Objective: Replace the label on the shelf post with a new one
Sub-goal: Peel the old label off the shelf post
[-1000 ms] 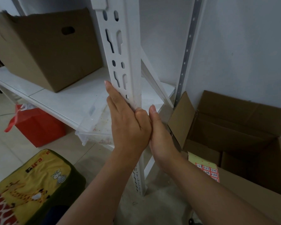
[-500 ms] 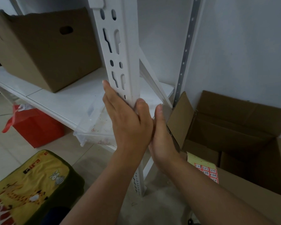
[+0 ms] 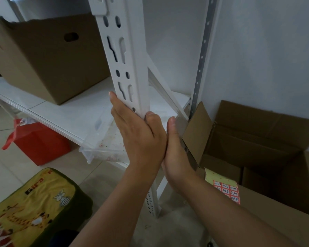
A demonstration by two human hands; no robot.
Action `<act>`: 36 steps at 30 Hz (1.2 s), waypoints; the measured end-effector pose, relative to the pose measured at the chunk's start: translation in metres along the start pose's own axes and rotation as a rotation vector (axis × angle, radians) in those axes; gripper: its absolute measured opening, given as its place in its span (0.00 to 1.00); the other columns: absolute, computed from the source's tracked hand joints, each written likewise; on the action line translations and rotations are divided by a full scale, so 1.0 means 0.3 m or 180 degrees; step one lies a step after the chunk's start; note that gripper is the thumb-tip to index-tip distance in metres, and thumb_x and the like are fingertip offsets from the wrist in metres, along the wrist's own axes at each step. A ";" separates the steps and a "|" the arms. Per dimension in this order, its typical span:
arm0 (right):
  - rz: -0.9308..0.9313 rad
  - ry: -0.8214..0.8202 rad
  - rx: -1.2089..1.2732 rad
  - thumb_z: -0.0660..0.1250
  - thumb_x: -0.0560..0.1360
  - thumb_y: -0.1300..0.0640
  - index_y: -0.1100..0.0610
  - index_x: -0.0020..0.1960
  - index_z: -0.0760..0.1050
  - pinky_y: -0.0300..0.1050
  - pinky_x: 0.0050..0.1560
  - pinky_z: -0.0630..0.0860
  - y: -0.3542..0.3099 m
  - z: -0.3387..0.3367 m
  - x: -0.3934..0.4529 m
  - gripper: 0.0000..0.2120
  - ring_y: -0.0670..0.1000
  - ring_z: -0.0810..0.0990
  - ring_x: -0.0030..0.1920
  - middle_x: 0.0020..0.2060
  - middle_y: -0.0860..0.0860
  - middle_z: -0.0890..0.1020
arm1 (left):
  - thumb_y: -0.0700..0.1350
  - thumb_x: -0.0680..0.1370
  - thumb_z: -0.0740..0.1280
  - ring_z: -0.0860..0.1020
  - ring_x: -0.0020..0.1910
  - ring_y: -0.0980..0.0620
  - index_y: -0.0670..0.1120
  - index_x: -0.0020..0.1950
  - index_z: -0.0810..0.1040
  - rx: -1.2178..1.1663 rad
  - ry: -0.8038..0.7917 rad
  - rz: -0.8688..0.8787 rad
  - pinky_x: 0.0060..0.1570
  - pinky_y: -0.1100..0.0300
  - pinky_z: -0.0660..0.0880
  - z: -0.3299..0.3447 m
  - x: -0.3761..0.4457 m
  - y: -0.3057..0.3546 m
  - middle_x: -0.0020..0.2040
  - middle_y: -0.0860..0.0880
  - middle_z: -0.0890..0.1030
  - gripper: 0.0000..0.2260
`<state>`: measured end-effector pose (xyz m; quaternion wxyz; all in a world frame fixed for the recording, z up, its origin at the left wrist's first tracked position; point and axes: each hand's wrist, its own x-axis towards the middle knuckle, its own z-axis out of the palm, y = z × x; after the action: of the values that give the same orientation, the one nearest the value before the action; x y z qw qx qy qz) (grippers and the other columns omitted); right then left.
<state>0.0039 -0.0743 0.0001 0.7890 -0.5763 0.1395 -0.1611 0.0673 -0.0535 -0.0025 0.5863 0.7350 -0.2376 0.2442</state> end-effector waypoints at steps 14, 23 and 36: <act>0.0087 0.0072 -0.0075 0.46 0.65 0.32 0.38 0.43 0.77 0.27 0.49 0.74 -0.003 -0.003 -0.002 0.23 0.29 0.79 0.42 0.35 0.32 0.82 | 0.48 0.75 0.58 0.62 0.53 0.60 0.39 0.78 0.44 0.0084 -0.0029 0.0103 0.50 0.82 0.61 -0.001 0.002 -0.017 0.61 0.51 0.60 0.37; 0.0113 0.0104 -0.0057 0.46 0.66 0.31 0.38 0.42 0.78 0.30 0.53 0.73 -0.005 0.004 -0.008 0.24 0.31 0.79 0.45 0.38 0.33 0.83 | 0.44 0.75 0.61 0.60 0.56 0.62 0.38 0.77 0.42 0.0171 -0.0097 0.0115 0.53 0.85 0.56 -0.002 0.001 -0.026 0.68 0.40 0.63 0.38; 0.0079 0.0094 -0.0061 0.47 0.65 0.30 0.40 0.44 0.79 0.35 0.59 0.72 0.000 0.002 -0.007 0.26 0.36 0.79 0.52 0.43 0.36 0.83 | 0.48 0.75 0.57 0.64 0.69 0.43 0.37 0.77 0.40 0.0220 -0.0218 0.0162 0.62 0.69 0.58 -0.009 -0.002 -0.026 0.73 0.36 0.58 0.38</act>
<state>0.0022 -0.0729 0.0003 0.7832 -0.5796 0.1598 -0.1584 0.0716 -0.0493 -0.0082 0.5456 0.7565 -0.2674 0.2418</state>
